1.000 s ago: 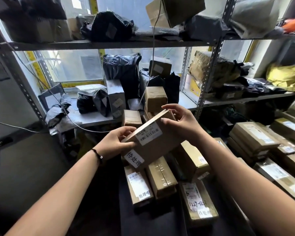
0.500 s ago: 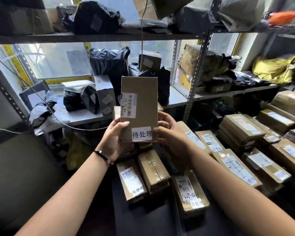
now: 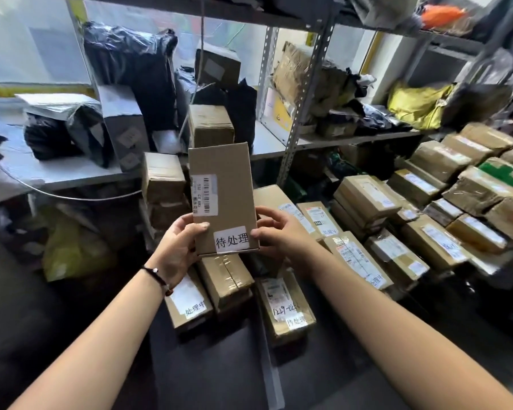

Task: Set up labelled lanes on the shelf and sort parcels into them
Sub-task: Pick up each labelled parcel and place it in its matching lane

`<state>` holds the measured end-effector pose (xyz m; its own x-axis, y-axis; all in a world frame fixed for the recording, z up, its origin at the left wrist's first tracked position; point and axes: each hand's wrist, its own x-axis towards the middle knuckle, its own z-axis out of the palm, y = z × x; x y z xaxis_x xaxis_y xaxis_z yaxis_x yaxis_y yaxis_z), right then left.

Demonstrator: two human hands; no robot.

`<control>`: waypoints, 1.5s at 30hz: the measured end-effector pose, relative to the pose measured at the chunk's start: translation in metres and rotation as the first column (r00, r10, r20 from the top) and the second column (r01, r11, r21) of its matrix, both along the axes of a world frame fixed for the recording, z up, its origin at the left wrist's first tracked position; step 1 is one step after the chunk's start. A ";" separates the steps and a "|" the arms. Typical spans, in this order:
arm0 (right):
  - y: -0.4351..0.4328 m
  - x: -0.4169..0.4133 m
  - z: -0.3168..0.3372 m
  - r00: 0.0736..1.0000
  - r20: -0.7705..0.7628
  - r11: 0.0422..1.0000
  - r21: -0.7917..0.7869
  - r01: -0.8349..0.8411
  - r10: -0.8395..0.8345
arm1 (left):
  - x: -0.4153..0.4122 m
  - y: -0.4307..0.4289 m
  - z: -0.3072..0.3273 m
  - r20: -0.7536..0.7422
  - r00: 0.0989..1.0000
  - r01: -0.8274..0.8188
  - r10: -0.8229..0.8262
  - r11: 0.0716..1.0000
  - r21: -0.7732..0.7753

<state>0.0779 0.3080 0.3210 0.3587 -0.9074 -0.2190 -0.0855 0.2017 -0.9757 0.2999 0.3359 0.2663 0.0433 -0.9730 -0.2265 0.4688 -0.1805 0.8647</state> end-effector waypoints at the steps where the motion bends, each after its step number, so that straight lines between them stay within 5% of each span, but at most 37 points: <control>1: -0.002 -0.004 -0.003 1.000 -0.011 1.000 0.010 -0.002 0.002 | -0.003 0.000 -0.004 0.023 1.000 -0.001 0.000 1.000 0.015; 26: -0.161 -0.162 -0.041 0.983 0.113 0.985 0.077 -0.153 0.143 | -0.172 -0.080 0.003 0.286 0.920 -0.286 0.267 0.958 0.027; 35: -0.173 -0.182 -0.070 0.992 -0.048 0.952 0.290 -0.100 0.119 | -0.169 -0.053 -0.011 0.358 0.881 -0.373 0.310 0.920 0.119; 45: -0.170 -0.160 -0.081 0.980 -0.200 0.987 0.152 0.049 -0.018 | -0.154 -0.019 -0.017 0.377 0.880 -0.365 0.289 0.919 0.148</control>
<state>-0.0826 0.1380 0.2402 0.2641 -0.8673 -0.4220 -0.2641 0.3558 -0.8965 0.1464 0.3170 0.2490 0.4623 -0.8212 -0.3346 0.2156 -0.2619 0.9407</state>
